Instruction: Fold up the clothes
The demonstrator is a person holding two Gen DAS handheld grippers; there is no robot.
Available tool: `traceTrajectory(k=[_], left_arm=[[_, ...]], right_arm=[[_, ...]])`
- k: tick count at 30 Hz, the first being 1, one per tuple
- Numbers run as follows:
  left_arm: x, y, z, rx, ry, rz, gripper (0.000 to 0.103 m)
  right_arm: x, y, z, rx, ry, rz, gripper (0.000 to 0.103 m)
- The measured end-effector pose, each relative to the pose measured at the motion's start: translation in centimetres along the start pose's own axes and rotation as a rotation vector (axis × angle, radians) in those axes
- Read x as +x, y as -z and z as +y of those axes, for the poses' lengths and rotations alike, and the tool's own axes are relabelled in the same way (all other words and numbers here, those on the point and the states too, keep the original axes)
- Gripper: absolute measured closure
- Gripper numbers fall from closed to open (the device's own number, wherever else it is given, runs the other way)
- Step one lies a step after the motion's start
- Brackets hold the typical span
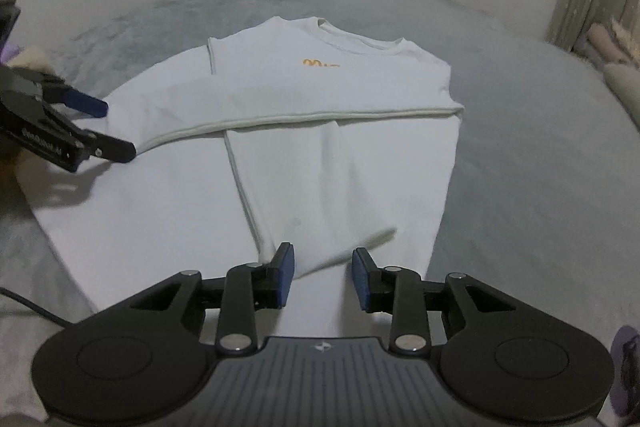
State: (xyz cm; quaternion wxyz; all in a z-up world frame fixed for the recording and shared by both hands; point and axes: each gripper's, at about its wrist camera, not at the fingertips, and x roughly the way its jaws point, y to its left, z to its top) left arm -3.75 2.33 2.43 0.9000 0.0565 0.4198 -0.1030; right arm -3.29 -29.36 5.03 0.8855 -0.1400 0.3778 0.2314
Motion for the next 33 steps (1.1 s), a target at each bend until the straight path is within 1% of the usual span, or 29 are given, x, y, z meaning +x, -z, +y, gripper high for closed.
traceTrajectory(k=[1,3,5,6,7,10,11,12,15,17,24,27,31,33], left_arm=[[-0.4,-0.1,0.2,-0.005,-0.001,-0.004,0.007],[-1.7,-0.5,0.9,-0.027,0.005,-0.05,0.007],[-2.5,-0.8,1.6,-0.06,0.006,-0.085,0.008],[-2.5,-0.9,1.8,-0.075,0.005,-0.093,0.011],[-2.3,-0.9,1.8,-0.076,-0.001,-0.086,0.016],[-1.0,-0.7,1.4,-0.061,-0.033,-0.045,0.024],[-0.5,-0.6,1.2,-0.051,-0.04,-0.033,0.024],[-0.2,-0.5,1.0,-0.04,-0.046,-0.023,0.025],[-0.1,-0.2,0.7,-0.011,-0.059,-0.032,0.024],[-0.1,-0.1,0.8,-0.007,-0.06,-0.029,0.023],[-0.4,0.0,1.1,0.001,-0.06,-0.022,0.019],[-0.7,0.2,1.5,-0.004,-0.063,-0.019,0.015],[-1.0,0.8,2.4,-0.023,-0.059,-0.008,0.014],[-1.2,1.2,2.6,-0.018,-0.069,-0.005,0.014]], right_arm=[[-0.4,0.0,-0.3,0.008,-0.013,-0.003,0.072],[-1.1,-0.1,-0.5,-0.001,-0.014,-0.042,0.072],[-1.7,-0.3,-0.5,-0.01,0.005,-0.092,0.072],[-1.7,-0.5,-0.4,-0.01,0.01,-0.112,0.072],[-1.7,-0.7,-0.1,-0.011,0.012,-0.129,0.072],[-0.8,-1.1,1.0,-0.052,0.011,-0.144,0.072],[-0.5,-1.3,1.3,-0.063,-0.001,-0.137,0.072],[0.0,-1.4,1.5,-0.065,-0.014,-0.121,0.072],[1.2,-1.3,1.9,-0.062,-0.033,-0.07,0.071],[1.5,-1.3,1.7,-0.048,-0.034,-0.062,0.069],[1.5,-1.0,1.6,-0.034,-0.031,-0.057,0.068],[1.3,-0.8,1.5,-0.03,-0.023,-0.05,0.068],[1.2,-0.6,1.4,-0.026,-0.015,-0.049,0.068],[1.1,-0.5,1.5,-0.025,-0.01,-0.047,0.068]])
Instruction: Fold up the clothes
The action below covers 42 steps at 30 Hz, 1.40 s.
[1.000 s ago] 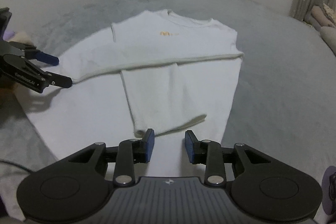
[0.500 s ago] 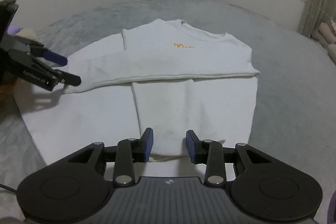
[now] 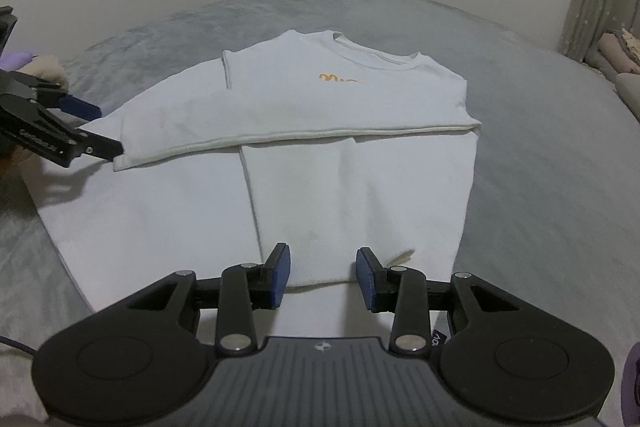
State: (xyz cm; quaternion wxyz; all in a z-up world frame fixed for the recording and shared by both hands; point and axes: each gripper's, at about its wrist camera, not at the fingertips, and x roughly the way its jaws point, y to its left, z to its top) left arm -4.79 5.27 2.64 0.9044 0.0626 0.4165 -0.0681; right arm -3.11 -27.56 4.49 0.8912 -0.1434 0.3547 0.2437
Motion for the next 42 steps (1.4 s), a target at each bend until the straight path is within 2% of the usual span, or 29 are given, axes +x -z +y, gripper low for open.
traceTrajectory(k=[8,22,26,34,38,42], left_arm=[[-1.3,1.1,1.0,0.001,-0.005,0.002,0.014],[-4.2,4.1,1.6,0.043,-0.001,0.011,0.013],[-5.2,5.2,1.7,0.06,-0.005,0.005,0.014],[-6.6,5.8,2.3,0.037,0.019,0.0,0.025],[-6.6,6.0,2.7,0.027,0.032,0.005,0.025],[-6.7,6.2,2.8,0.029,0.04,0.002,0.026]], right_arm=[[-0.5,0.3,0.3,0.013,0.044,0.012,0.065],[-2.8,3.1,1.9,-0.032,0.094,0.024,0.062],[-3.9,4.2,1.9,-0.026,0.084,0.03,0.062],[-6.1,6.3,1.3,0.022,0.032,0.043,0.062],[-7.2,7.1,1.3,0.007,0.009,0.05,0.061],[-8.1,8.1,0.9,-0.01,-0.012,0.096,0.061]])
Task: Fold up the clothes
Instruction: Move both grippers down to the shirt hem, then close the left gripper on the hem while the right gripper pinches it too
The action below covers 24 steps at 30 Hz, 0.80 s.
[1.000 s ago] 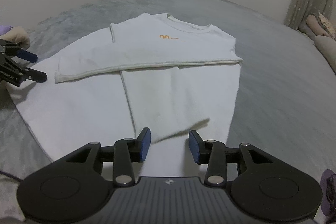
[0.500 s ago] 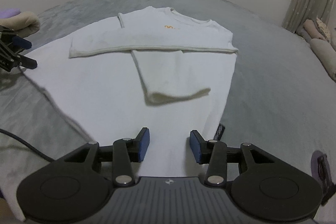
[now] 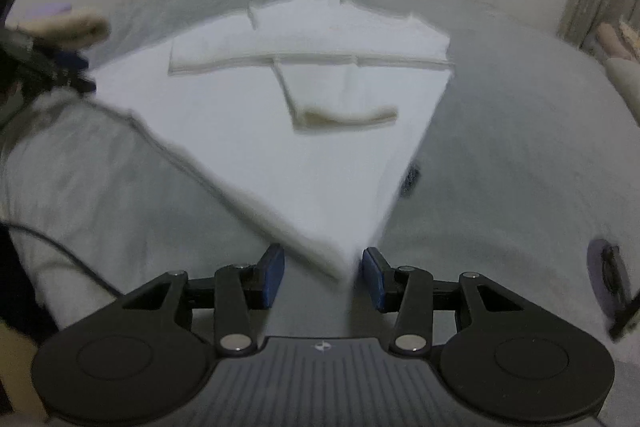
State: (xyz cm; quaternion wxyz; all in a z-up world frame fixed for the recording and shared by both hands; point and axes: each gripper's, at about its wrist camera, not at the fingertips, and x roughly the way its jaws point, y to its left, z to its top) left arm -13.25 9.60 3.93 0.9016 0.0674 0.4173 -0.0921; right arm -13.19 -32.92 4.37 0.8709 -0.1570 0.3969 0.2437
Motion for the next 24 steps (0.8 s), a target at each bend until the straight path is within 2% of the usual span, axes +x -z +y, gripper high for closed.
traceTrajectory(k=[5,12,20,24], left_arm=[[0.1,-0.5,0.0,-0.034,0.017,0.005,0.025],[0.4,-0.8,1.0,-0.111,0.075,0.006,0.025],[0.6,-1.0,1.6,-0.172,0.054,-0.002,0.045],[0.7,-1.1,1.7,-0.178,0.046,-0.005,0.056]], right_arm=[[-1.1,0.8,-1.7,0.105,-0.072,-0.032,0.061],[-0.7,1.0,-5.0,0.369,-0.242,-0.078,0.061],[0.3,1.2,-6.4,0.485,-0.302,-0.085,0.062],[0.4,1.1,-6.8,0.492,-0.301,-0.08,0.069]])
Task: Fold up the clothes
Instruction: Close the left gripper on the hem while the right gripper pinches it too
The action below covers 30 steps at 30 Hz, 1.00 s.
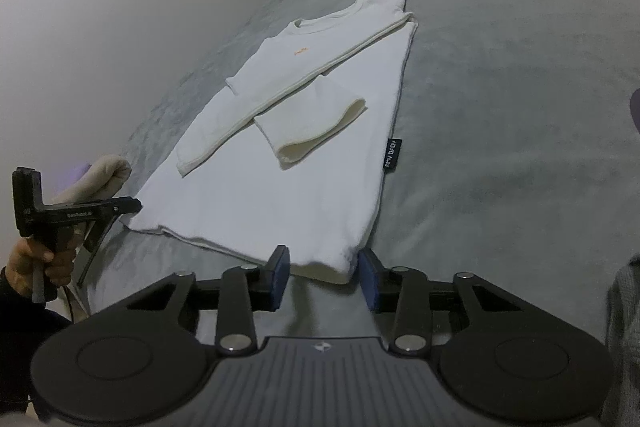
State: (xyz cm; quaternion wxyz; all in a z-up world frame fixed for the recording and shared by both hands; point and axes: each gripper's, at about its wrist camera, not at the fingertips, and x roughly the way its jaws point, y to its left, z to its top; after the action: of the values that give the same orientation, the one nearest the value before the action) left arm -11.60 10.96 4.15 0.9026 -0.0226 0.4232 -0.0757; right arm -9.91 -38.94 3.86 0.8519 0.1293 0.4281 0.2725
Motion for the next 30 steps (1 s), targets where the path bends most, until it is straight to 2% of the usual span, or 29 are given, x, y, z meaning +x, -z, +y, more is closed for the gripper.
traceTrajectory(k=[2,4,11,15,22,23,24,25,27,30], left_arm=[[0.0,-0.1,0.2,-0.004,0.001,0.0,0.06],[0.1,-0.3,0.4,-0.013,0.008,0.002,0.061],[0.0,-0.2,-0.3,0.023,0.008,-0.002,0.061],[0.0,0.0,-0.9,0.051,0.024,0.002,0.051],[-0.1,0.8,-2.0,0.089,0.03,0.009,0.048],[-0.2,0.9,-2.2,0.092,0.033,0.007,0.05],[-0.2,0.9,-2.4,0.097,0.031,0.006,0.057],[-0.3,1.0,-2.5,0.103,0.03,0.006,0.068],[-0.3,1.0,-2.9,0.112,0.028,0.011,0.083],[-0.5,1.0,-3.1,0.11,0.025,0.013,0.09]], right_arm=[[0.1,-0.1,-0.2,0.002,0.007,0.002,0.077],[0.2,-0.3,-0.3,0.004,0.015,0.003,0.08],[0.2,-0.4,-0.3,-0.027,0.029,0.008,0.08],[0.2,-0.4,-0.2,-0.04,0.033,0.009,0.08],[0.4,-0.2,0.2,-0.048,0.037,0.006,0.079],[0.5,-0.2,0.2,-0.048,0.037,0.006,0.08],[0.5,-0.2,0.1,-0.045,0.038,0.005,0.081],[0.5,-0.2,0.1,-0.042,0.041,0.004,0.084],[0.5,-0.2,0.1,-0.042,0.045,0.001,0.09],[0.4,-0.3,0.1,-0.045,0.05,-0.006,0.094]])
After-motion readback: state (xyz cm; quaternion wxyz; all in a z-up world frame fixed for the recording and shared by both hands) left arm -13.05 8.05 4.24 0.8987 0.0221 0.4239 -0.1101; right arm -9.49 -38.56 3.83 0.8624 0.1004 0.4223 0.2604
